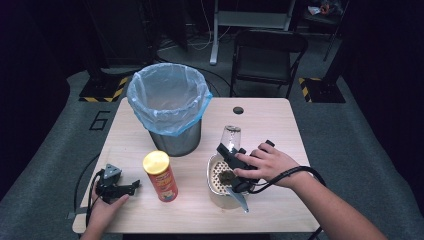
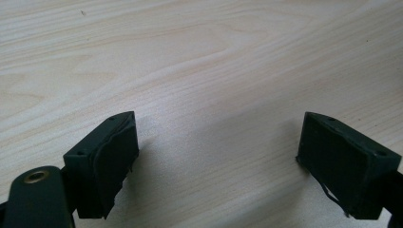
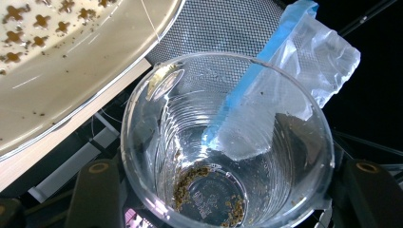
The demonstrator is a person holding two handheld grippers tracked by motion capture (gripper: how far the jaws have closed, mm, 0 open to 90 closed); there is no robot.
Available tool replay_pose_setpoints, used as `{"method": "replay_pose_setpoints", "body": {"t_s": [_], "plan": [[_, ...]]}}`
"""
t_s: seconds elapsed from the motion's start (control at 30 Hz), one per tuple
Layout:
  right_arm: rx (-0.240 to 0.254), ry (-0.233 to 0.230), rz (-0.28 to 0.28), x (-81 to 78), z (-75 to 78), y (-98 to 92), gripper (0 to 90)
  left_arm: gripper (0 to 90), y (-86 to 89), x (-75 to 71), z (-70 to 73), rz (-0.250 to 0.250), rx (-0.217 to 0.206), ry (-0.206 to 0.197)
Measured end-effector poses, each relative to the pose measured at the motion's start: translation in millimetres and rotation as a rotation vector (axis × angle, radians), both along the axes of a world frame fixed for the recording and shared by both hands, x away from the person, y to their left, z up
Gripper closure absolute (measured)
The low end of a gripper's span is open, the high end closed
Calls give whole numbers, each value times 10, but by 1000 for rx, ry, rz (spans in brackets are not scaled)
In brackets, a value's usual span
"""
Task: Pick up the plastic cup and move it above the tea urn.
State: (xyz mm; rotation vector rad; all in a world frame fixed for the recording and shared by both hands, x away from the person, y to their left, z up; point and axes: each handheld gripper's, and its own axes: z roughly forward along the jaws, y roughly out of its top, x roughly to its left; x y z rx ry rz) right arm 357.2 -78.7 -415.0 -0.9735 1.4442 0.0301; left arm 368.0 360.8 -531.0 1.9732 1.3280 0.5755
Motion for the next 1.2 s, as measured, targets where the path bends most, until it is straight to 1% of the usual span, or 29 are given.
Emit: {"method": "replay_pose_setpoints", "body": {"t_s": [0.07,0.23,0.37,0.53,0.67,0.7,0.77,0.8,0.83,0.87,0.9,1.0,1.03,1.07,1.1,1.13,1.2], "plan": [[5,-10,2,5,-1,-2,358,127,0,0,0,0,0,0],[6,-14,4,4,7,5,358,127,-1,0,-1,1,-1,-1],[25,-16,3,12,2,8,358,128,0,0,-1,1,-1,-1],[20,-25,2,15,14,17,357,128,0,0,0,0,0,0],[37,-30,4,10,19,19,356,128,0,0,0,1,-1,-1],[-1,-44,19,15,40,30,357,128,0,0,0,1,-1,-1],[-2,-41,11,13,33,25,356,127,-1,0,0,1,-1,0],[-5,-42,20,16,27,28,356,128,-1,0,0,1,-1,0],[-50,-50,20,13,56,40,356,128,-1,0,-1,1,-2,-1],[-66,-51,18,13,60,44,356,127,-1,0,-1,1,-1,-1],[-69,-55,16,11,58,44,355,127,0,0,0,0,0,0],[-55,-53,14,11,45,42,355,128,-1,0,-1,1,-1,-1],[1,-49,17,13,12,33,355,127,0,0,0,1,-1,-1],[15,-52,17,9,6,33,356,128,-1,0,-1,1,-2,-1],[-33,-77,3,-2,42,37,356,127,-1,0,-1,1,-1,-1],[-6,-68,-5,-4,30,28,355,128,-1,0,-1,1,-2,-1],[6,-68,-5,-3,45,32,355,128,-1,1,-1,2,-2,-1]]}}
